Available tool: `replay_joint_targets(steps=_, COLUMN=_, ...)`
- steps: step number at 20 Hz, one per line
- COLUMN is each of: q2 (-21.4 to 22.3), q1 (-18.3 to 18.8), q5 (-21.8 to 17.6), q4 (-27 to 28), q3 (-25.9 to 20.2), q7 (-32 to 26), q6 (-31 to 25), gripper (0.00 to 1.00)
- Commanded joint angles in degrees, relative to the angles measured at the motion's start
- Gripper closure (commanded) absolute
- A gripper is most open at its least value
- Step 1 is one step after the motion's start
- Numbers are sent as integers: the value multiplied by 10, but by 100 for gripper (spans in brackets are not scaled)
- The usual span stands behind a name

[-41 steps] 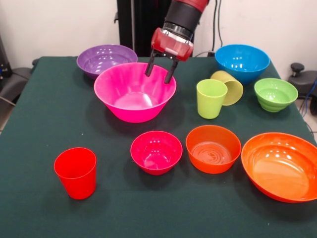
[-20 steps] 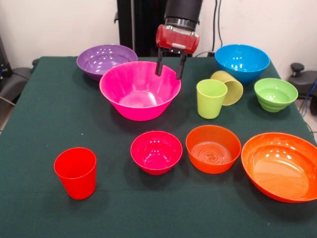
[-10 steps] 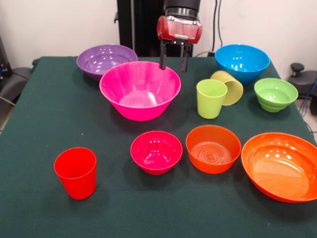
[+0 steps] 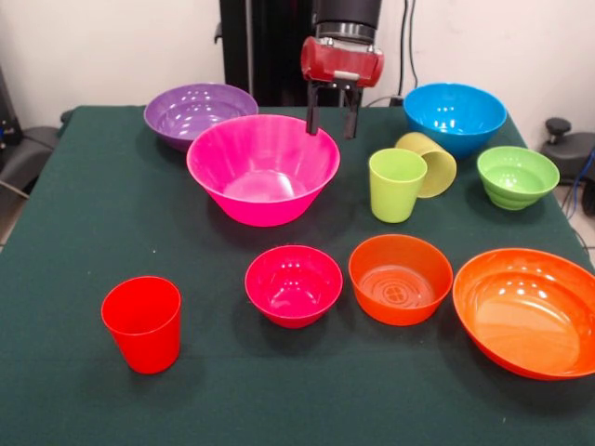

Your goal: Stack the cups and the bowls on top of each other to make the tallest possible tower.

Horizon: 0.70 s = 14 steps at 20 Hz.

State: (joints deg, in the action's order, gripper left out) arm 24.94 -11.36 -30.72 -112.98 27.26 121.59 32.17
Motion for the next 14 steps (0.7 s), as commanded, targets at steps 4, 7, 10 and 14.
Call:
replay_joint_targets(steps=4, q2=-82, q1=-26, q5=21, q4=46, q3=-51, q7=18, q6=-7, gripper=0)
replay_joint_targets(steps=7, q2=-105, q1=-39, q5=49, q4=51, q3=-37, q7=19, q6=10, gripper=0)
replay_joint_targets(steps=10, q2=-123, q1=-53, q5=80, q4=53, q3=-20, q7=22, q6=22, gripper=0)
replay_joint_targets(steps=14, q2=-149, q1=-72, q5=128, q4=54, q3=4, q7=26, q6=38, gripper=0)
